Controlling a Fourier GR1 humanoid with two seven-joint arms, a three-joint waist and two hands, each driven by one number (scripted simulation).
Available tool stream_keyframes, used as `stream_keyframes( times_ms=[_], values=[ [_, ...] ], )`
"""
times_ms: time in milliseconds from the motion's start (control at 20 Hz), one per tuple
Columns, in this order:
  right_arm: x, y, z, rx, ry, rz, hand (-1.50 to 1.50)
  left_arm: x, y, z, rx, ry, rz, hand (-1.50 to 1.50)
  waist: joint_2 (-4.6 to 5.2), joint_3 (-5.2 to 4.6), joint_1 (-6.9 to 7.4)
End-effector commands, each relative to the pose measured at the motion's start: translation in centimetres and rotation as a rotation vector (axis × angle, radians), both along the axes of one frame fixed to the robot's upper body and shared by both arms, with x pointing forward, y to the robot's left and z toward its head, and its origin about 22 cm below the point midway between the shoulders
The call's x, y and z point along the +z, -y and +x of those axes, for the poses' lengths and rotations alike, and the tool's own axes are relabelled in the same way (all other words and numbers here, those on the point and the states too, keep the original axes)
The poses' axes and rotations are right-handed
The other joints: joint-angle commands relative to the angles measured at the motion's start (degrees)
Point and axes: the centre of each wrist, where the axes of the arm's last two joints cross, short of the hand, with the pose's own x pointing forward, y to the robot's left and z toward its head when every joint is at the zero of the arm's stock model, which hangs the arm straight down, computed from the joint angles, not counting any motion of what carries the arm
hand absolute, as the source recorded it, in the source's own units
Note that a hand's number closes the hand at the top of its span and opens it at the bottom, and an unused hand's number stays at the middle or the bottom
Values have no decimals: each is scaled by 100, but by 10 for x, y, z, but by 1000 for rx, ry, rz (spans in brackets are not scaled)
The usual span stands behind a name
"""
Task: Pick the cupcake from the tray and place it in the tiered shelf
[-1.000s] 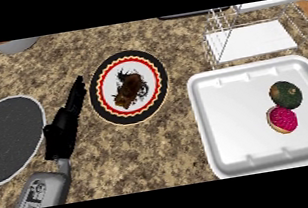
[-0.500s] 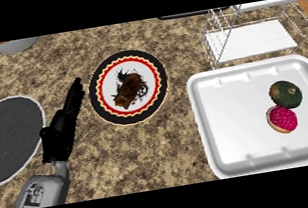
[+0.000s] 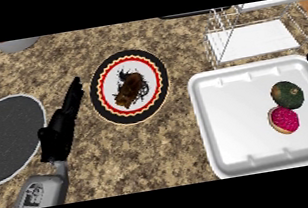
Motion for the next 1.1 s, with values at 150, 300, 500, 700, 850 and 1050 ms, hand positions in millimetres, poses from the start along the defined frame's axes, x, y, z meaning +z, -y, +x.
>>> stream_keyframes(
  times_ms=[150,300,500,700,850,1050],
  values=[
    [-17,-29,-17,-11,1,2,-150,4,18,11,16,-3,-7,0,3,1,-6],
    [3,-21,-9,-12,-9,9,-150,-3,15,1,7,-6,-14,0,3,0,14],
    [-22,-24,-4,-18,-24,-9,-150,-4,23,10,1,-4,10,0,7,1,10],
    [-29,-44,-8,-34,-22,-17,-150,9,-4,6,0,-2,-9,0,5,1,20],
    [-31,-33,2,-41,-34,-51,-150,2,4,12,-11,7,2,0,6,1,18],
    [-41,-30,-6,-40,-57,-58,-150,9,1,-3,-10,-12,7,0,3,2,23]
  ],
)
